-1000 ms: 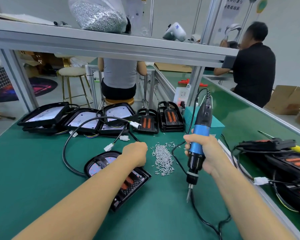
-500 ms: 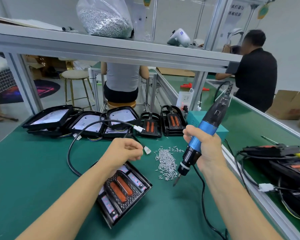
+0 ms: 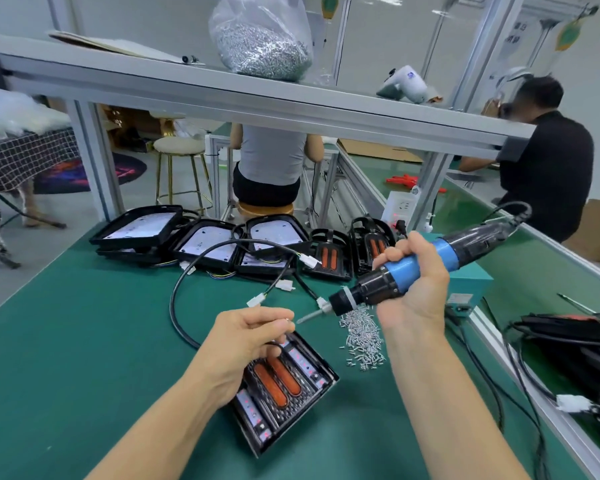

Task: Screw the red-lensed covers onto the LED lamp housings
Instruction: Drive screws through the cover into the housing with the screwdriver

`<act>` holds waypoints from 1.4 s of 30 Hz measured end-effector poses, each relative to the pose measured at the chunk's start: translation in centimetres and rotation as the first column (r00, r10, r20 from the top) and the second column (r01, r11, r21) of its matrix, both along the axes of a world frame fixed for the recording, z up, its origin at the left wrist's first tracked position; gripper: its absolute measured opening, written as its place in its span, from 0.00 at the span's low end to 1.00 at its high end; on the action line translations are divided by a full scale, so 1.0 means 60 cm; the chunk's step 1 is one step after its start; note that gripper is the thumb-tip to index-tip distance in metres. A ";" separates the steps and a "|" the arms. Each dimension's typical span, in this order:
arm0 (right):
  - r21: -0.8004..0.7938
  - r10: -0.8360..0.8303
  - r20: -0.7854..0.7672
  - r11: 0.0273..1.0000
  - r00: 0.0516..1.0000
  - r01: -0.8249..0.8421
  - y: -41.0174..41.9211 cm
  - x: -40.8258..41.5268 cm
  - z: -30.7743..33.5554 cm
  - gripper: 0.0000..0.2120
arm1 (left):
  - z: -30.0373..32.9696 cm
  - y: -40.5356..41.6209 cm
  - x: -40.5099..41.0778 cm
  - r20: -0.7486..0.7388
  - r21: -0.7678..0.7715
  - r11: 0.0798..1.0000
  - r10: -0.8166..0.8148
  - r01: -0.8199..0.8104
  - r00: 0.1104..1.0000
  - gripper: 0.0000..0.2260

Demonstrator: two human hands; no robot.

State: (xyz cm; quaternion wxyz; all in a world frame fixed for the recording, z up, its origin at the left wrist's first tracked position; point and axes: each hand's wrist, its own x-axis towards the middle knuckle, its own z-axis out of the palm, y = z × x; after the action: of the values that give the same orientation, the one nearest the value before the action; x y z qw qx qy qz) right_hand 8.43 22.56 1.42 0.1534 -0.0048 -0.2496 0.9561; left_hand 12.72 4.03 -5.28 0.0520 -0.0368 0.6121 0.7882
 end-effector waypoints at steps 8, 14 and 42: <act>0.060 -0.023 -0.054 0.998 0.998 0.026 -0.028 0.001 0.006 0.09 | -0.004 0.003 0.011 -0.015 0.036 0.999 -0.002 0.002 1.000 0.07; 0.103 -0.027 -0.077 0.994 0.997 0.035 -0.028 0.006 0.007 0.11 | -0.007 0.001 0.010 -0.018 0.066 0.998 0.020 -0.018 1.000 0.07; 0.127 -0.001 -0.154 0.992 0.988 0.021 -0.030 0.014 0.007 0.10 | -0.012 0.000 0.008 -0.141 -0.029 0.999 0.035 -0.040 0.989 0.07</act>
State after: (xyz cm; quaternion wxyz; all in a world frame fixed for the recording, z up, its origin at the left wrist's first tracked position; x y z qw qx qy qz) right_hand 9.24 20.75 1.87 0.1772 0.0774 -0.2981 0.9347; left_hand 13.22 4.05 -6.00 -0.0067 0.0065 0.6259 0.7798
